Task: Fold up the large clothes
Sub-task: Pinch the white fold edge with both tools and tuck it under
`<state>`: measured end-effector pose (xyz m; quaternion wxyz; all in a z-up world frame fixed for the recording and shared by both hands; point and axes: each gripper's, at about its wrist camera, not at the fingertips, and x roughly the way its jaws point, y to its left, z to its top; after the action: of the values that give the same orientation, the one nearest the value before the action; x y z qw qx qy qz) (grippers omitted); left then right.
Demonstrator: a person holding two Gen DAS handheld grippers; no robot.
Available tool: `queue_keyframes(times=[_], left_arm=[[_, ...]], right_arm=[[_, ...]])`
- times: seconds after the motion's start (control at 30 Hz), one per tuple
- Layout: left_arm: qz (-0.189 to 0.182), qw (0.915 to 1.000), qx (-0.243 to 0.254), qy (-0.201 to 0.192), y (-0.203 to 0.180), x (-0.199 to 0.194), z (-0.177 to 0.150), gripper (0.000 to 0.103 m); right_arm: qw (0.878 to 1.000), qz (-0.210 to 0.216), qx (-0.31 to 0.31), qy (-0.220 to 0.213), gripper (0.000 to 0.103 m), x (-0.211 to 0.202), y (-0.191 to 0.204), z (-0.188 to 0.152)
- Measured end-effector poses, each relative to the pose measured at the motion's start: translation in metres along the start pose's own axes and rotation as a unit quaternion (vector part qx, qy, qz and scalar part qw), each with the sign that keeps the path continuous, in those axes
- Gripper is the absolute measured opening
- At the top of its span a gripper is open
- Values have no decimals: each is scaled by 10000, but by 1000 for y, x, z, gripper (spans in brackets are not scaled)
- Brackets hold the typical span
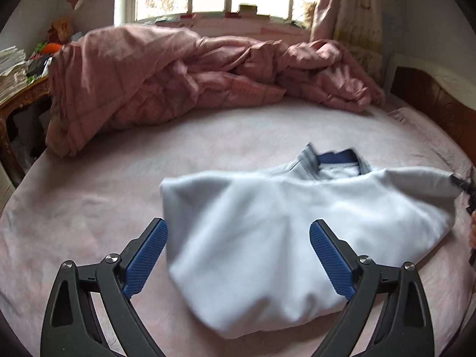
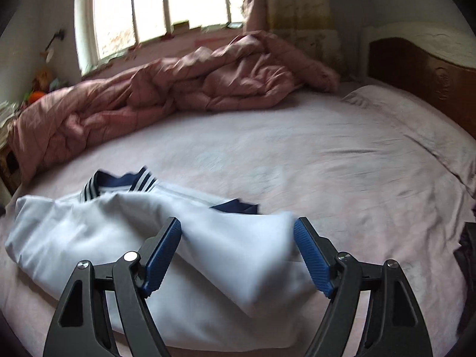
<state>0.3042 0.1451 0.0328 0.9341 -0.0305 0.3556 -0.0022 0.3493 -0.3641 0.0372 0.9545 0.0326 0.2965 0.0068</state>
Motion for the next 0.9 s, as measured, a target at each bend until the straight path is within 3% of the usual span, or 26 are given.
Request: queue_keyframes(times=[0.07, 0.2, 0.23, 0.27, 0.3, 0.33, 0.37, 0.4, 0.43, 0.53, 0.63, 0.8, 0.87, 0.9], left_arm=[[225, 9996, -157, 108, 12, 16, -6, 95], [-121, 9980, -614, 68, 35, 42, -12, 93], [-324, 9962, -803, 124, 40, 49, -13, 81], [-550, 9931, -1015, 213, 45, 57, -13, 61], [-812, 9887, -1224, 310, 48, 64, -14, 51], [-998, 9849, -1372, 347, 49, 67, -14, 33], [-984, 9850, -1390, 267, 49, 67, -12, 24], [-977, 9872, -1256, 111, 45, 63, -8, 18], [-979, 9892, -1083, -112, 41, 56, -2, 17], [-930, 9904, -784, -654, 27, 32, 20, 17], [-743, 9919, -604, -834, 14, 28, 41, 17], [-197, 9988, -349, -276, 13, 74, 31, 20], [158, 9996, -220, -106, 23, 85, 13, 46], [226, 9994, -248, -77, 29, 85, 8, 49]], right_arm=[[9999, -68, 156, 23, 84, 2, -12, 0], [9970, 434, 237, 587, 84, 31, -26, -9], [9970, 383, 271, 610, 84, 38, -28, -12], [9969, 242, 381, 642, 84, 48, -32, -15], [9959, 254, 485, 720, 84, 56, -33, -18], [9936, 443, 557, 882, 79, 67, -34, -21], [9905, 651, 593, 1053, 70, 75, -33, -24], [9893, 711, 615, 1112, 50, 79, -32, -26], [9899, 792, 621, 999, 16, 76, -31, -26], [9937, 854, 696, 228, 14, 49, -29, -16], [9978, 444, 481, -63, 14, 35, -13, -5], [9955, -125, 345, 871, 19, 78, -13, -20], [9959, -246, 310, 819, 31, 77, -19, -20], [9963, -364, 298, 721, 37, 71, -21, -19]])
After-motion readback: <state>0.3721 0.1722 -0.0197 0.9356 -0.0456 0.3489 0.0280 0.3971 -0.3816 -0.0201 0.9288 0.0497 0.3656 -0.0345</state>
